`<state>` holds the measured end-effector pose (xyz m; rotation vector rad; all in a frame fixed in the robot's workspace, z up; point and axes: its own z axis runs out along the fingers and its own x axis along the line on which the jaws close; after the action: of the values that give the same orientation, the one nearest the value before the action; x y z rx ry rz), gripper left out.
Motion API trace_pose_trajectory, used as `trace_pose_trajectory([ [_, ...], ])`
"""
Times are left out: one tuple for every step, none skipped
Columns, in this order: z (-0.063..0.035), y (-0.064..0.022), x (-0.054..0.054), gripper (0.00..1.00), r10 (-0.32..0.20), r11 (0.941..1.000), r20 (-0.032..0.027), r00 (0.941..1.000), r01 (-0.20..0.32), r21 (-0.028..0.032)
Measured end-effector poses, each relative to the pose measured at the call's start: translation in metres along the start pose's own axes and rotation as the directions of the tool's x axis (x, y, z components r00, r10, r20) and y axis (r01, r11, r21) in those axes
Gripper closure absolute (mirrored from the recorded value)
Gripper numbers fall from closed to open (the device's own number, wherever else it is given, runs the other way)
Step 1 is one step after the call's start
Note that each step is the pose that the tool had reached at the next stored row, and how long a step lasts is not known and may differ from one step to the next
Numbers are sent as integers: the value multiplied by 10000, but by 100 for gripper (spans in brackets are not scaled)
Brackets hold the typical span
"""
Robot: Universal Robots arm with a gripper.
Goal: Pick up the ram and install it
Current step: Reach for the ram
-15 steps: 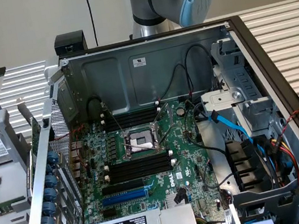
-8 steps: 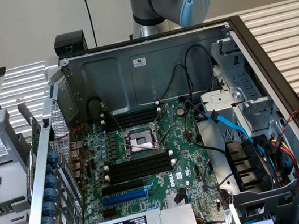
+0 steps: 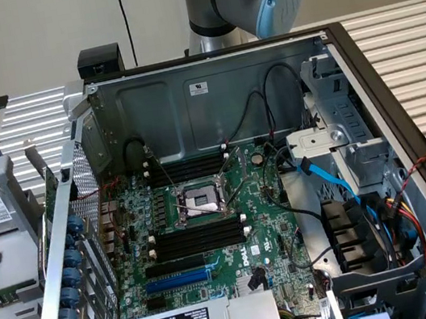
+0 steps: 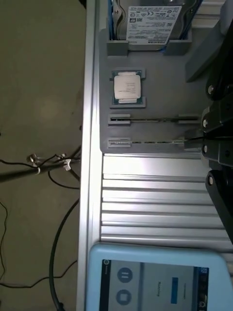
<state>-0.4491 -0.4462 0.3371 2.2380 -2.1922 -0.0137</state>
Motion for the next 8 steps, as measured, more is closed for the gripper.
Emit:
trace_pose_trajectory([
  [16, 3, 8, 88, 3, 10000, -1, 10000, -3, -2],
  [36, 6, 19, 88, 6, 10000, -1, 10000, -6, -1],
  [54, 6, 30, 88, 9, 10000, 0, 10000, -9, 0],
  [73, 5, 38, 88, 10, 10000, 2, 10000, -10, 2],
  [91, 5, 38, 88, 14, 10000, 1, 10000, -14, 0],
  [109, -5, 39, 88, 18, 10000, 0, 10000, -18, 0],
  [126, -20, 37, 88, 23, 10000, 0, 10000, -23, 0],
  [145, -35, 32, 88, 31, 10000, 1, 10000, -31, 1],
])
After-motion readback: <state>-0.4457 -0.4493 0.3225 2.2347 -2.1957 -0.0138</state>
